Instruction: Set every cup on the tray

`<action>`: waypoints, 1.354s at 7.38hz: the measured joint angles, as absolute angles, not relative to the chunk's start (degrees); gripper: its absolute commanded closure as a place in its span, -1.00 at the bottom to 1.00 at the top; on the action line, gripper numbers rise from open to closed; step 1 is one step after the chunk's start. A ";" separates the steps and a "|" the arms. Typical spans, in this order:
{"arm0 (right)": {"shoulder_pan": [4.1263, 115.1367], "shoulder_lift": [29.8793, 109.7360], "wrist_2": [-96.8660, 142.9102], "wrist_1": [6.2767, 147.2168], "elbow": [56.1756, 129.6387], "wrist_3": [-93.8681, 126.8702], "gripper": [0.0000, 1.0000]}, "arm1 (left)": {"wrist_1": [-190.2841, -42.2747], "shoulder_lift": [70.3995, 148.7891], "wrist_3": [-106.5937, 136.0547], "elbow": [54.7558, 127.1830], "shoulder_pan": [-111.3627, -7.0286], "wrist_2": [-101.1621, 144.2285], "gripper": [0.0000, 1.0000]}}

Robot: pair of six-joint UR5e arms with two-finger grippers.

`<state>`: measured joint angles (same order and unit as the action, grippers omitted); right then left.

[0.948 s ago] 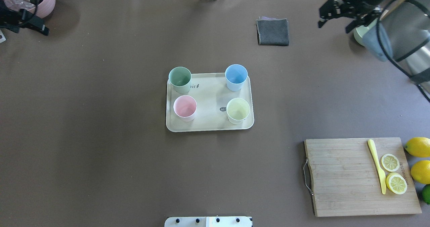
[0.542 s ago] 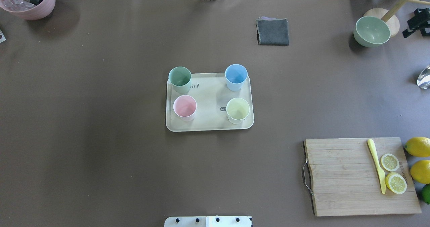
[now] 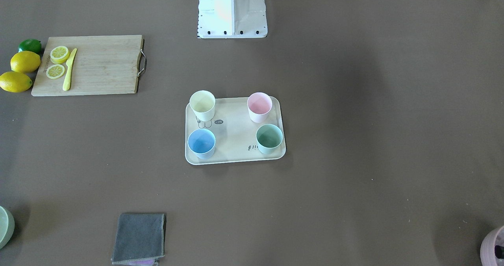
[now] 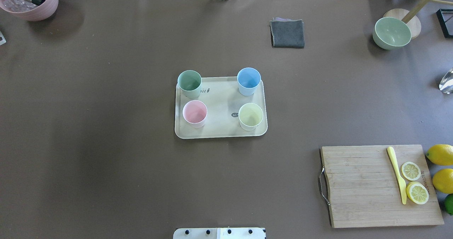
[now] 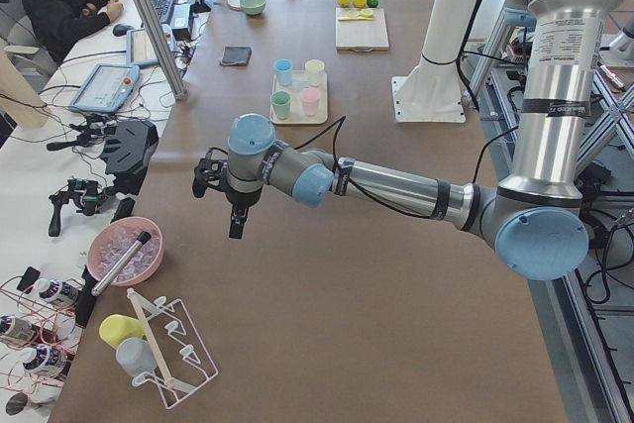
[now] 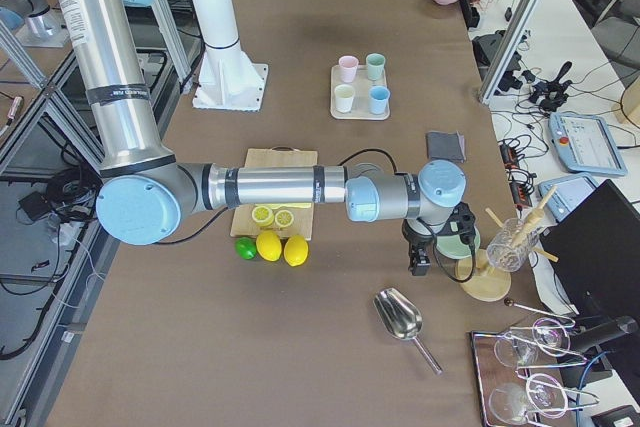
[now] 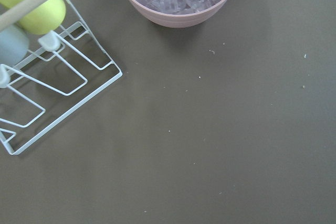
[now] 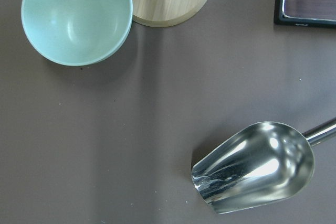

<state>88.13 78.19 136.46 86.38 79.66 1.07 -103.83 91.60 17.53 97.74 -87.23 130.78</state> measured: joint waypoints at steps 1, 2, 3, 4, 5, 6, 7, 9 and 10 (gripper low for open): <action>88.50 78.72 136.20 86.26 79.79 0.97 -1.00 | -101.66 90.88 16.05 98.54 -88.74 130.89 -0.97; 88.67 79.05 136.04 86.21 79.91 1.08 -1.00 | -100.49 90.11 15.47 99.01 -89.43 130.93 -0.97; 88.72 79.34 136.08 86.17 79.94 1.30 -1.00 | -100.11 88.91 15.22 98.92 -89.69 130.97 -0.97; 88.75 79.44 136.11 86.15 79.97 1.51 -1.00 | -100.09 87.52 15.13 98.99 -89.89 131.01 -0.97; 88.77 79.44 136.13 86.14 79.97 1.63 -1.00 | -100.03 86.68 15.11 99.14 -90.17 131.03 -0.97; 88.77 79.46 136.12 86.11 79.95 1.70 -1.00 | -99.98 86.35 15.11 99.11 -90.41 131.04 -0.97; 88.77 79.46 136.07 86.08 79.96 1.74 -1.00 | -99.97 86.26 15.11 98.99 -90.51 131.04 -0.97; 88.77 79.46 135.94 86.05 80.03 1.76 -1.00 | -100.01 86.27 15.12 98.87 -90.59 130.99 -0.97; 88.77 79.45 135.86 86.02 80.05 1.76 -1.00 | -100.04 86.28 15.12 98.88 -90.61 130.97 -0.97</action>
<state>88.77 79.45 135.86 86.02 80.05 1.76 -100.04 86.28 15.12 98.88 -90.61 130.97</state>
